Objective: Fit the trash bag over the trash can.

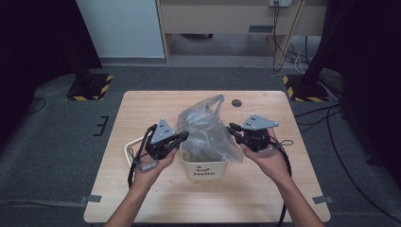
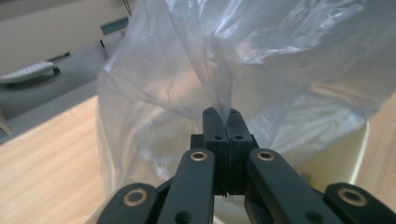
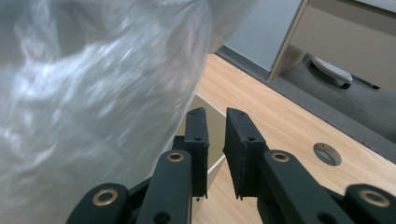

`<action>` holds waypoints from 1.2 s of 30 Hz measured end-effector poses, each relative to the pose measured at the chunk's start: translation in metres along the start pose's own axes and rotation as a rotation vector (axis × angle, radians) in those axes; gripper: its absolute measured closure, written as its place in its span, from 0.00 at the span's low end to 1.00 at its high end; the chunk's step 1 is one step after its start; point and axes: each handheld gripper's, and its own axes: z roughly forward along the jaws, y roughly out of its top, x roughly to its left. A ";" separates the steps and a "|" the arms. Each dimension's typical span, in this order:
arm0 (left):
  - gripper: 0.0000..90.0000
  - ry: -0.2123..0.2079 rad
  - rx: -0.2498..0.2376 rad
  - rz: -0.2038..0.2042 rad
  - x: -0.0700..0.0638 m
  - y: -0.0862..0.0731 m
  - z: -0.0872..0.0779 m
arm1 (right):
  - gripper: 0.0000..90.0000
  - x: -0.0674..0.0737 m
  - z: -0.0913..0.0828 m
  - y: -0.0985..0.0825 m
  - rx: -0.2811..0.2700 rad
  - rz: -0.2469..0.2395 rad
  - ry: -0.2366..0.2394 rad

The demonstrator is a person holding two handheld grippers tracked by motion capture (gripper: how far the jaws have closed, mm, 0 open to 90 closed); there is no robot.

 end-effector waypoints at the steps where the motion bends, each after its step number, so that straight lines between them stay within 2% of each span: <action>1: 1.00 -0.002 0.007 -0.002 -0.001 -0.004 0.001 | 0.87 0.000 -0.001 0.001 -0.004 0.002 0.001; 9: 1.00 -0.003 0.023 -0.023 -0.003 -0.020 0.008 | 0.83 0.004 -0.006 0.007 -0.022 0.000 0.014; 13: 1.00 0.003 0.028 -0.029 -0.002 -0.026 0.007 | 0.79 0.005 -0.002 0.004 0.003 0.001 0.036; 19: 1.00 0.008 0.020 -0.028 -0.002 -0.023 0.006 | 0.74 0.005 0.001 -0.001 0.001 0.013 0.071; 27: 1.00 0.014 0.017 -0.032 0.000 -0.024 0.003 | 0.74 0.008 -0.009 -0.003 -0.021 0.010 0.087; 36: 1.00 0.019 0.020 -0.026 0.001 -0.021 0.004 | 0.70 0.009 -0.018 -0.011 -0.055 0.014 0.132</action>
